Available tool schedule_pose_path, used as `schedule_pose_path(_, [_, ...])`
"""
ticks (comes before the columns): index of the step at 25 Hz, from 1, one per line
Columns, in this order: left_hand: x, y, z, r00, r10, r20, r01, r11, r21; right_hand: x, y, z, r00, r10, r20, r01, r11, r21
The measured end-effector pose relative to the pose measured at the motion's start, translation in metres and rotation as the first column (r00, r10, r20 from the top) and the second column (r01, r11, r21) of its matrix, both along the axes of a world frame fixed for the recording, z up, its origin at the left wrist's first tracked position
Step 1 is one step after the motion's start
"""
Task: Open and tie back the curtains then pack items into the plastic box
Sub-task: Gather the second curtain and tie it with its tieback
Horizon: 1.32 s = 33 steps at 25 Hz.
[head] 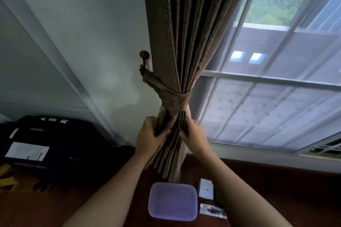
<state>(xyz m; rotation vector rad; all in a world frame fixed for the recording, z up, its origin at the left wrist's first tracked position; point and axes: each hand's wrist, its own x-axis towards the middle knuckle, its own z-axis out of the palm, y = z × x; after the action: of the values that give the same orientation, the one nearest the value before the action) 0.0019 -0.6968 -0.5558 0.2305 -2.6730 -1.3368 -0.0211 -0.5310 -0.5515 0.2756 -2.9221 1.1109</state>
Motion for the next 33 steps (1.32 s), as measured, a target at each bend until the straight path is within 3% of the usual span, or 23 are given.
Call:
schedule_pose_path(2, [0.006, -0.004, -0.001, 0.999, -0.040, 0.035, 0.031, 0.974, 0.224, 0.009, -0.006, 0.003, 0.999, -0.001, 0.047, 0.004, 0.998, -0.067])
schedule_pose_path(3, [0.005, -0.006, -0.001, 0.999, -0.033, 0.039, 0.022, 0.968, 0.250, 0.010, -0.009, 0.006, 0.996, 0.017, 0.086, -0.004, 0.989, -0.147])
schedule_pose_path(5, [-0.005, -0.012, -0.003, 1.000, -0.029, -0.006, 0.030, 0.990, 0.135, 0.012, -0.012, 0.012, 0.988, 0.089, 0.126, -0.042, 0.942, -0.334])
schedule_pose_path(7, [-0.013, -0.013, -0.004, 0.995, -0.084, -0.054, 0.082, 0.996, -0.034, 0.008, -0.014, 0.013, 0.996, 0.064, 0.057, -0.036, 0.914, -0.403])
schedule_pose_path(11, [-0.020, -0.019, 0.002, 0.975, -0.201, -0.091, 0.173, 0.953, -0.251, -0.004, -0.024, 0.021, 0.985, -0.167, -0.048, 0.150, 0.955, -0.257])
schedule_pose_path(15, [-0.005, -0.033, 0.008, 0.960, -0.192, -0.204, 0.109, 0.926, -0.361, 0.001, -0.041, 0.024, 0.971, -0.191, -0.143, 0.189, 0.982, -0.023])
schedule_pose_path(16, [-0.001, -0.034, 0.006, 0.960, -0.160, -0.230, 0.065, 0.927, -0.370, 0.003, -0.044, 0.023, 0.972, -0.178, -0.150, 0.173, 0.984, -0.043])
schedule_pose_path(18, [0.003, -0.033, 0.006, 0.984, -0.035, -0.172, -0.014, 0.962, -0.274, 0.006, -0.048, 0.022, 0.978, -0.132, -0.160, 0.094, 0.969, -0.227])
schedule_pose_path(20, [0.004, -0.033, -0.002, 0.982, -0.065, -0.179, 0.017, 0.966, -0.259, 0.006, -0.042, 0.014, 0.986, -0.058, -0.153, 0.002, 0.938, -0.346])
schedule_pose_path(22, [0.006, -0.029, -0.013, 0.958, -0.212, -0.193, 0.123, 0.913, -0.389, 0.003, -0.029, 0.006, 0.999, -0.001, -0.054, -0.016, 0.951, -0.308])
schedule_pose_path(25, [0.002, -0.022, -0.019, 0.963, -0.255, -0.084, 0.200, 0.891, -0.408, -0.002, -0.010, -0.007, 0.991, 0.090, 0.096, -0.068, 0.976, -0.209])
schedule_pose_path(30, [-0.012, -0.042, -0.021, 0.975, -0.135, -0.178, 0.042, 0.893, -0.449, -0.003, -0.003, -0.013, 1.000, 0.000, 0.002, 0.000, 0.997, -0.078])
schedule_pose_path(33, [-0.016, -0.050, -0.013, 0.985, -0.088, -0.147, 0.034, 0.941, -0.337, 0.009, -0.009, -0.007, 0.991, -0.128, -0.045, 0.120, 0.980, -0.159])
